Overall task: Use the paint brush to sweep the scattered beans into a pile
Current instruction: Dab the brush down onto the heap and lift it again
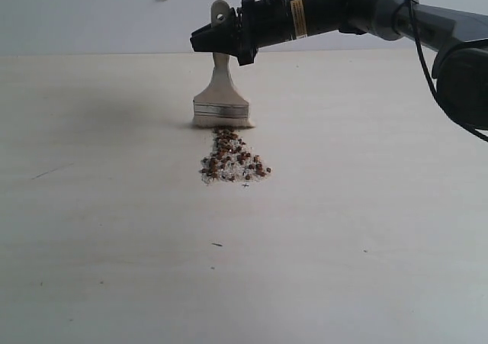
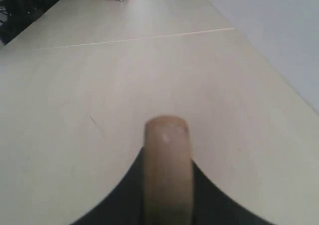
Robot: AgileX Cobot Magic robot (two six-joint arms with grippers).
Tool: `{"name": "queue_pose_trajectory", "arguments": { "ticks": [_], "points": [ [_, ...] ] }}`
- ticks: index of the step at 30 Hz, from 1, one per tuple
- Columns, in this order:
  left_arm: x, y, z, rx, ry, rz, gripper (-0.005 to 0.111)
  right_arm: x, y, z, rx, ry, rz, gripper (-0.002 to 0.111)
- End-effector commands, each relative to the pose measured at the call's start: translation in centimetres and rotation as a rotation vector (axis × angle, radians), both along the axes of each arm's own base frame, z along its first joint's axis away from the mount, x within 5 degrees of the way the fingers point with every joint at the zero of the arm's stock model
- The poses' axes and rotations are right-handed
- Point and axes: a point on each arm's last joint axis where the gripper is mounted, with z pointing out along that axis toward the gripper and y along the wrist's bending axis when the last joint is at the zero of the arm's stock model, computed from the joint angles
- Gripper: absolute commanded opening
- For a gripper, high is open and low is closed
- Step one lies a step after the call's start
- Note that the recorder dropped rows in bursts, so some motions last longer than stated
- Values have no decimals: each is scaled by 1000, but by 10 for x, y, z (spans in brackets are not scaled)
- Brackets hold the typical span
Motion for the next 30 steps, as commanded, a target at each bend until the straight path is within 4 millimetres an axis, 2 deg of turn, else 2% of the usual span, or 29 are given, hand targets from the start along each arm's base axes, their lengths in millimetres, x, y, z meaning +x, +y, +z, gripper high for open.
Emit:
{"name": "queue_pose_trajectory", "arguments": {
  "ticks": [1,6,14,24,30],
  "points": [
    [0,0,0,-3,-10,0,0,2,-6,5,0,61,-24,0],
    [0,0,0,-3,-10,0,0,4,-13,15,5,52,-40,0],
    [0,0,0,-3,-10,0,0,7,-21,13,8,104,-68,0],
    [0,0,0,-3,-10,0,0,7,-21,13,17,220,-97,0],
    [0,0,0,-3,-10,0,0,12,-33,14,26,297,-140,0]
  ]
}}
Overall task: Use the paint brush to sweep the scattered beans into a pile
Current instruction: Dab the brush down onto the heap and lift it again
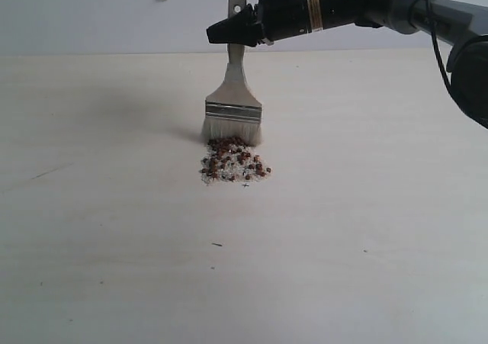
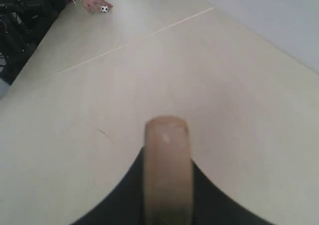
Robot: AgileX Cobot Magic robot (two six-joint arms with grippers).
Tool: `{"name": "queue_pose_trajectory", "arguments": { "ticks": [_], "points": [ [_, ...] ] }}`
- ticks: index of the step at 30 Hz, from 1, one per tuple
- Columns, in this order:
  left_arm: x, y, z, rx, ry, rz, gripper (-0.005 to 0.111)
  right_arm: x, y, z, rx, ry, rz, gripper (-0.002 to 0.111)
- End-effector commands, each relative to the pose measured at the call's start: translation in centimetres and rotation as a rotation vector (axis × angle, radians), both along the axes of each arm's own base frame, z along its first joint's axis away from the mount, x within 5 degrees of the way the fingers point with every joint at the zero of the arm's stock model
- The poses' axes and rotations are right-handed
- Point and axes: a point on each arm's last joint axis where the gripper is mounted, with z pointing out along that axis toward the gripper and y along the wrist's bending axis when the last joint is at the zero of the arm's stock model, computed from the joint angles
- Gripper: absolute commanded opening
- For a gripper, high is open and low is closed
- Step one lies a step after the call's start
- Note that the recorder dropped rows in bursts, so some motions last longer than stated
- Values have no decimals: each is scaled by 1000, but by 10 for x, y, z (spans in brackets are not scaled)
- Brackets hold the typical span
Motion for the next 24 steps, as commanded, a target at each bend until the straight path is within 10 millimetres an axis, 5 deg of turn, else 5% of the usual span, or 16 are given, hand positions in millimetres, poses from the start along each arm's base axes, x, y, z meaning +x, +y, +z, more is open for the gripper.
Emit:
{"name": "queue_pose_trajectory", "arguments": {
  "ticks": [1,5,18,24],
  "points": [
    [0,0,0,-3,-10,0,0,4,-12,9,18,34,-35,0],
    [0,0,0,-3,-10,0,0,5,-15,10,14,-14,-30,0],
    [0,0,0,-3,-10,0,0,-3,-24,61,6,-273,1,0],
    [0,0,0,-3,-10,0,0,-13,-29,60,-21,-344,27,0]
  ]
}}
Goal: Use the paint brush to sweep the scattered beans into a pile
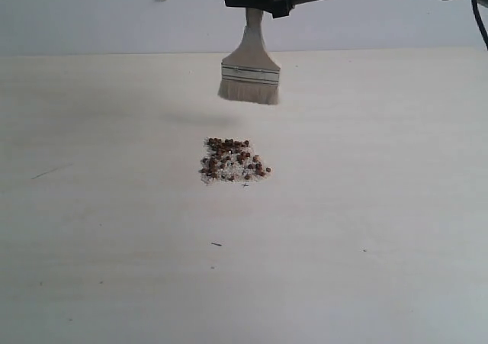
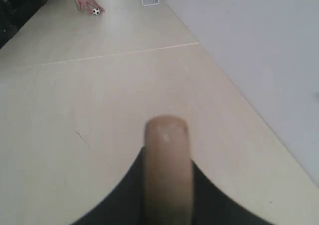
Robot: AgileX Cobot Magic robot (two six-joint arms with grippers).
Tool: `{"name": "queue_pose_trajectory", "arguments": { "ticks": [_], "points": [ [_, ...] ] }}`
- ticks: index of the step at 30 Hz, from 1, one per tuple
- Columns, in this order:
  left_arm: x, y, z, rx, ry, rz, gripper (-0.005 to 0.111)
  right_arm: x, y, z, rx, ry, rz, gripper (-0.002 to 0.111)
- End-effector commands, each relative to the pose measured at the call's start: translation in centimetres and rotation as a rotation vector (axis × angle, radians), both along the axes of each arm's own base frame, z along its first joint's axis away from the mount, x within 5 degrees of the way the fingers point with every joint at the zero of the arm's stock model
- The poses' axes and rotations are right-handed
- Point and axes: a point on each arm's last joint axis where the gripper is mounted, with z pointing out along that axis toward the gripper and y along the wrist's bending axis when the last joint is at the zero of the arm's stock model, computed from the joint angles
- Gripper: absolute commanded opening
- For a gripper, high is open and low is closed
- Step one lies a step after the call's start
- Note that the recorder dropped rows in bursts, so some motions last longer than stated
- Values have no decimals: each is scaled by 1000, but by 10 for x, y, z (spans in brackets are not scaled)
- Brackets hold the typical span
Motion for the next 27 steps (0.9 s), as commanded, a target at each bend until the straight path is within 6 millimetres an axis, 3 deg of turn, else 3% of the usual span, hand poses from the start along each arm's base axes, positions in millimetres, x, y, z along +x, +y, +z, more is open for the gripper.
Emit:
{"name": "queue_pose_trajectory", "arguments": {
  "ticks": [1,11,17,23,27],
  "points": [
    [0,0,0,-3,-10,0,0,-9,-5,5,-3,-52,15,0],
    [0,0,0,-3,-10,0,0,-47,-12,-13,-54,-56,64,0],
    [0,0,0,-3,-10,0,0,-71,-16,-7,-82,-185,115,0],
    [0,0,0,-3,-10,0,0,-61,-10,0,-24,-293,102,0],
    [0,0,0,-3,-10,0,0,-45,5,-10,-10,-256,112,0]
  ]
}}
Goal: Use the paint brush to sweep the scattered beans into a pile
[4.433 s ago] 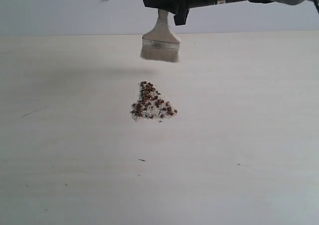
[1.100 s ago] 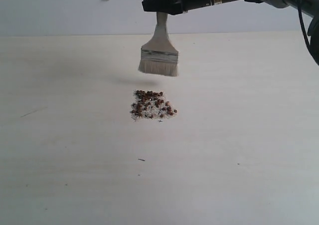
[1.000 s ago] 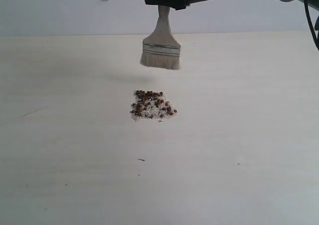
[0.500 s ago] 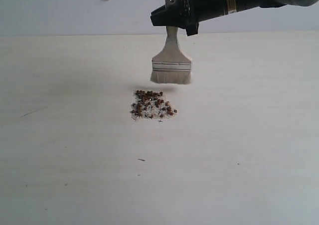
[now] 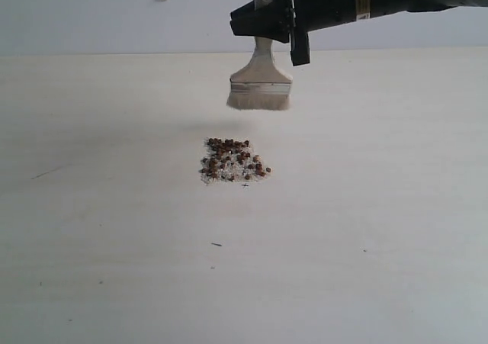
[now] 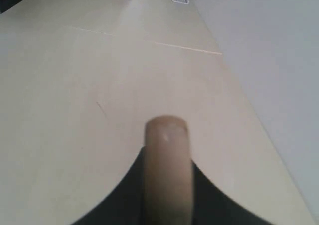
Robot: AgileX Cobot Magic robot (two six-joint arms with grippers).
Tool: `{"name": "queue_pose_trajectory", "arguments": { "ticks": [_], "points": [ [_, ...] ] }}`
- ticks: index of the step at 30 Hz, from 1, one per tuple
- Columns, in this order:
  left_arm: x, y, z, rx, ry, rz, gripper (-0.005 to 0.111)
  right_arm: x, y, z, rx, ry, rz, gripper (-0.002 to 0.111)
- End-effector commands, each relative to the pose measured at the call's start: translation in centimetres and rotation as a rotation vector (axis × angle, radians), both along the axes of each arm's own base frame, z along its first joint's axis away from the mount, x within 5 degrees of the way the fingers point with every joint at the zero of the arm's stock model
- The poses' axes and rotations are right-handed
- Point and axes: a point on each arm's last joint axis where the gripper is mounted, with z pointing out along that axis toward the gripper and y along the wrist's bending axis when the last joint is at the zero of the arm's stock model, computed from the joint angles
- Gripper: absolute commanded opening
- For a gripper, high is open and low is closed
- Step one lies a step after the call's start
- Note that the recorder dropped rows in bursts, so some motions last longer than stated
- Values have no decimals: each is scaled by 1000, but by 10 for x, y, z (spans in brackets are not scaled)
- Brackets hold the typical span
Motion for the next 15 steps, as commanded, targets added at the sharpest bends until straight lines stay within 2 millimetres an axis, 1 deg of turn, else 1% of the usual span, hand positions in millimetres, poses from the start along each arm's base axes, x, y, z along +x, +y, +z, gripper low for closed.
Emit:
{"name": "queue_pose_trajectory", "arguments": {
  "ticks": [1,4,7,9,12,15],
  "points": [
    [0,0,0,-3,-10,0,0,16,18,-8,29,22,12,0],
    [0,0,0,-3,-10,0,0,20,33,-15,-12,25,51,0],
    [0,0,0,-3,-10,0,0,18,54,-21,-16,51,85,0],
    [0,0,0,-3,-10,0,0,17,63,-24,-17,54,102,0],
    [0,0,0,-3,-10,0,0,19,68,-29,-16,50,111,0],
    [0,0,0,-3,-10,0,0,21,69,-34,-17,56,110,0]
  ]
}}
